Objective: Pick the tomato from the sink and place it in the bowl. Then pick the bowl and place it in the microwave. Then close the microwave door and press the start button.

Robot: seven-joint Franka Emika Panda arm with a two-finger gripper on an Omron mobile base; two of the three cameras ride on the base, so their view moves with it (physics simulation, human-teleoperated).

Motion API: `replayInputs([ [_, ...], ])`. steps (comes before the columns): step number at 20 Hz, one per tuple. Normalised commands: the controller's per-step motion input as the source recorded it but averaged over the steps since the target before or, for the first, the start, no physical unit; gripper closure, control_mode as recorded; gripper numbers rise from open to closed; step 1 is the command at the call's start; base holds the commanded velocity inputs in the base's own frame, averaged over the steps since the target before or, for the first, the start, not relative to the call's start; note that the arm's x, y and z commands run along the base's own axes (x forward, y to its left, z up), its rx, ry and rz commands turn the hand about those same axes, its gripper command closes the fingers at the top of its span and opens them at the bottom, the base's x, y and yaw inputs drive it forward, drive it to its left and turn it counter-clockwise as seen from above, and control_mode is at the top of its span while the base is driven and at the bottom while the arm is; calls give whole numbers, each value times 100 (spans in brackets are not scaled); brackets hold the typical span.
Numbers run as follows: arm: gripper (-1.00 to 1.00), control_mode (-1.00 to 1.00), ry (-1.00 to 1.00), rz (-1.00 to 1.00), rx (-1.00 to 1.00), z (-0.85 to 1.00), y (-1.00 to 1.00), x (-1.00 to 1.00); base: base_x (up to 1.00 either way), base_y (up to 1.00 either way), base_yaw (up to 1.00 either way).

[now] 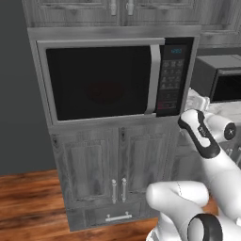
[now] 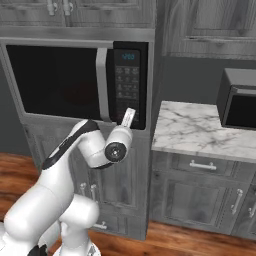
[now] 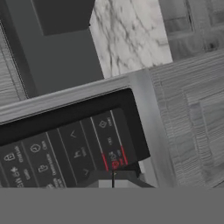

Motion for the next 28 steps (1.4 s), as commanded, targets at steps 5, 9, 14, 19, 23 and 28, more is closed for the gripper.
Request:
replayInputs([
  [5, 100, -100, 0, 7, 1, 0, 3, 25, 0, 0, 0],
  [9, 100, -100, 0, 0, 0, 0, 3, 37, 0, 0, 0],
  [14, 100, -100, 0, 0, 0, 0, 1, 36, 0, 0, 0],
  [19, 100, -100, 0, 0, 0, -2, 2, 41, 0, 0, 0],
  [23, 100, -100, 0, 0, 0, 0, 0, 35, 0, 0, 0],
  [28, 100, -100, -3, 4, 0, -7, 0, 20, 0, 0, 0],
])
